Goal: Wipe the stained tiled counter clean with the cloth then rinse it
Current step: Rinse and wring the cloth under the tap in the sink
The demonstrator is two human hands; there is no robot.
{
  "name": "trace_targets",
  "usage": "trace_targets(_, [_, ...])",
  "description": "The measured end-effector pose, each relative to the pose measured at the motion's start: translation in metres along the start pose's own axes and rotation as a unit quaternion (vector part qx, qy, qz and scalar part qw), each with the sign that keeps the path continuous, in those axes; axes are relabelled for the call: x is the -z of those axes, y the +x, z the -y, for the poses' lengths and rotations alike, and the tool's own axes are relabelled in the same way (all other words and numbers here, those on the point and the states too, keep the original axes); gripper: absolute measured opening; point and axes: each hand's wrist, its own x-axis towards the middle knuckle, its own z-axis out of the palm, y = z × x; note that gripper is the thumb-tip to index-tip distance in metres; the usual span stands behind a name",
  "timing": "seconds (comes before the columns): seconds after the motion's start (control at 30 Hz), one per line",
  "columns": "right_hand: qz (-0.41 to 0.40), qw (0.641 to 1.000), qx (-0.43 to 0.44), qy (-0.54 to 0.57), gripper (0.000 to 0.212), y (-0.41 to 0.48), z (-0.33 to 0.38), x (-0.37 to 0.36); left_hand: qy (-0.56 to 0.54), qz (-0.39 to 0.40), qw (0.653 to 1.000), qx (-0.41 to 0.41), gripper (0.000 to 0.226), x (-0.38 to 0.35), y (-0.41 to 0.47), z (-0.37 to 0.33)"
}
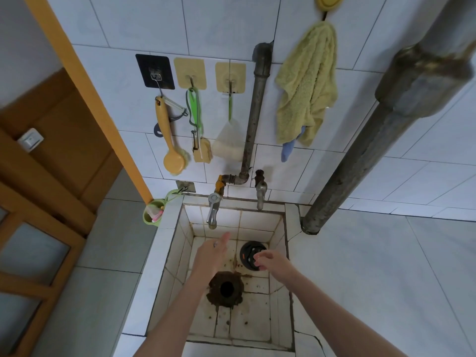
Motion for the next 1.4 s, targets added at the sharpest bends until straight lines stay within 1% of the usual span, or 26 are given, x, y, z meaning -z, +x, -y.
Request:
trace_targets(0.1, [0.003,1.000,-0.001,0.000,0.025,-0.001,0.001,0.000,0.046,-0.024,0.999,0.000,0.054,-0.004,-0.003,-0.004])
trace_targets(0.23, [0.002,1.000,0.000,-0.011,0.026,-0.002,0.001,-0.002,0.086,-0.029,0.996,-0.009,0.056,-0.009,-0.007,-0.003])
trace_targets(0.63, [-0.009,0.999,0.000,-0.032,0.026,-0.005,0.000,0.000,0.054,-0.029,0.998,0.010,0.053,-0.010,-0.007,0.005])
trace_targets(0.77, [-0.009,0.999,0.000,-0.031,0.027,-0.006,0.001,0.002,0.049,0.006,0.999,-0.018,0.048,-0.006,-0.005,0.010])
trace_targets(0.83, [-0.012,0.999,0.000,-0.029,0.026,-0.006,0.001,0.003,0.041,0.023,0.999,-0.016,0.048,-0.005,-0.005,0.011])
trace_targets(0.9, [-0.014,0.999,0.000,-0.029,0.026,-0.007,0.001,0.003,0.033,0.017,0.999,-0.012,0.049,-0.005,-0.005,0.009])
trace_targets(1.1, [-0.013,1.000,-0.001,-0.027,0.025,-0.007,-0.001,0.003,0.074,-0.030,0.997,-0.014,0.056,-0.011,-0.007,-0.005])
trace_targets(1.4, [-0.009,1.000,0.002,-0.029,0.029,-0.010,-0.004,-0.002,0.061,-0.024,0.998,-0.006,0.053,-0.014,-0.007,0.006])
